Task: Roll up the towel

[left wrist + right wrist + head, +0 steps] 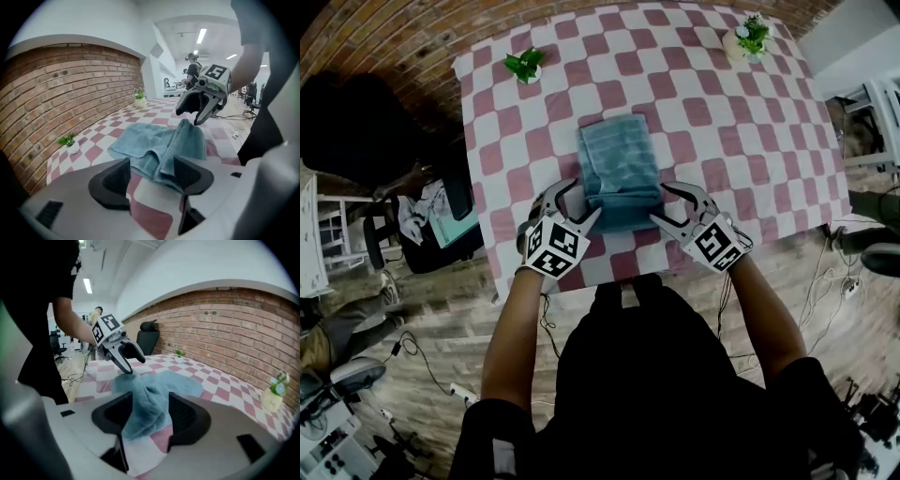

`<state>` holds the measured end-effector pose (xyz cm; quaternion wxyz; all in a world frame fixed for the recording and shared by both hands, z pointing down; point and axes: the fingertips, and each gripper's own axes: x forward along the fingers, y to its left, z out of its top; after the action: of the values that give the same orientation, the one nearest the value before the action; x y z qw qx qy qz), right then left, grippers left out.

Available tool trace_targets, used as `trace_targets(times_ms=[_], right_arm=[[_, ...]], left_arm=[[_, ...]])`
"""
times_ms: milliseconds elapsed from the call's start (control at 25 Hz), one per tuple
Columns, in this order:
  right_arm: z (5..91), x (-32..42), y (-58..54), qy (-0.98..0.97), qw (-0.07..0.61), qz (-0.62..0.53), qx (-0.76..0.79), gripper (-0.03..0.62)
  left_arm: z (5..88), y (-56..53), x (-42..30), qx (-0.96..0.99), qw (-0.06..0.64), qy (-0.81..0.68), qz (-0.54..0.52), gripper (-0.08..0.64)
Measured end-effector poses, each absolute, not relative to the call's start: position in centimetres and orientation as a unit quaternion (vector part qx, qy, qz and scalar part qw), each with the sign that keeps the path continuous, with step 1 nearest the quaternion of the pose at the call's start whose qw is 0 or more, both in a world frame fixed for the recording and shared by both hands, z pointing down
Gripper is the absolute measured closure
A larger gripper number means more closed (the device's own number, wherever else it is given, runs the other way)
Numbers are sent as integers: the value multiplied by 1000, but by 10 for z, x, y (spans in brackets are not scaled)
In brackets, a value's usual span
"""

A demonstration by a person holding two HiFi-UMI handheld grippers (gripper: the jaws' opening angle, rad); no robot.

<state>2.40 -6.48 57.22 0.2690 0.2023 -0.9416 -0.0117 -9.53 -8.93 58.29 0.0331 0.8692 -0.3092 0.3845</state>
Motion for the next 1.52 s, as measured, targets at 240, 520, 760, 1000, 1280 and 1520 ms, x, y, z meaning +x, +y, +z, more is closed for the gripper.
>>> trace_targets(times_ms=[240,520,760,1000,1280,1520], right_arm=[[585,13,0,-927,349,-124,65,368],[621,20,-15,-918,379,-103,53,371],[631,20,-28,-914,390,-101,35,371],[638,25,-41,-913,393,-93,50,397],[634,27,-39,-917,390,-57,61,456],[628,37,6,-920,392,-9,-1,466]], left_arm=[[577,-40,-89,871,-11,-281,403,292],[617,0,-69,847,-100,-165,495,308],[635,-19,-76,823,-99,-135,544,335],[640,-28,-75,821,-91,-104,554,346],[636,-22,-73,817,-82,-114,560,474],[631,22,-66,831,-21,-75,551,482]])
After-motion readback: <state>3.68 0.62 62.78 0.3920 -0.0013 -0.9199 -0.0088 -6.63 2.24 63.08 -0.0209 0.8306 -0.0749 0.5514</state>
